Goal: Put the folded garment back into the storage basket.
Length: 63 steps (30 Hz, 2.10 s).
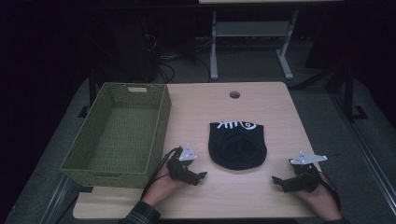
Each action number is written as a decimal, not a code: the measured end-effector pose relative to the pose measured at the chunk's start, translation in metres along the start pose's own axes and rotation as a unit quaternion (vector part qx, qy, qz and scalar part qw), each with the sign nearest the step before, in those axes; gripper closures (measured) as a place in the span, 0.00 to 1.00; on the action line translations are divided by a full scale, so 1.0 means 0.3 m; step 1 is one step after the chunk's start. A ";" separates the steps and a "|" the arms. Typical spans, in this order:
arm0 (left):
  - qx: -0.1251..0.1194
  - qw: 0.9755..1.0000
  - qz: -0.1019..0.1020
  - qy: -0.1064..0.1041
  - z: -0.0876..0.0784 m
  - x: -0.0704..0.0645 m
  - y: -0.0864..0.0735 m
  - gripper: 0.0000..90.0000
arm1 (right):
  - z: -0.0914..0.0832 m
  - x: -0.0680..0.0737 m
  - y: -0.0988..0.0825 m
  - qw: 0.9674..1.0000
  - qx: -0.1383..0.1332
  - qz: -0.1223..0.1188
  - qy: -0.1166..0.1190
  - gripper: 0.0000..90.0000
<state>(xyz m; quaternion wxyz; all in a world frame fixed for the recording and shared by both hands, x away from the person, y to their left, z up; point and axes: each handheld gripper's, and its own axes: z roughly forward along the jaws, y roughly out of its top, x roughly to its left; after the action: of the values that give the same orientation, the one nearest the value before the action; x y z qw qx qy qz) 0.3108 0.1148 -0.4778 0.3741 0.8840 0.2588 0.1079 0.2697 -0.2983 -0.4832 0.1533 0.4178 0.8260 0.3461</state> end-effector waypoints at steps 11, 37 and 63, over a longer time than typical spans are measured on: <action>0.000 1.000 -0.002 0.002 0.000 -0.002 0.000 0.14 | -0.039 -0.012 0.041 1.000 -0.006 0.005 0.002 0.36; 0.001 1.000 0.003 -0.003 -0.002 0.001 -0.001 0.13 | 0.001 -0.088 0.286 0.998 -0.028 -0.016 0.049 1.00; 0.002 1.000 0.005 -0.003 -0.005 0.001 -0.002 0.14 | 0.178 -0.231 0.535 0.998 -0.021 0.003 0.054 1.00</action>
<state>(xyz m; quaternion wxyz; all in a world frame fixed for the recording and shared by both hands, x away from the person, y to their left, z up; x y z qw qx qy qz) 0.3105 0.1163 -0.4772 0.3726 0.8863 0.2532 0.1071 0.4343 -0.2636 -0.4114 0.1159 0.3975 0.8245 0.3857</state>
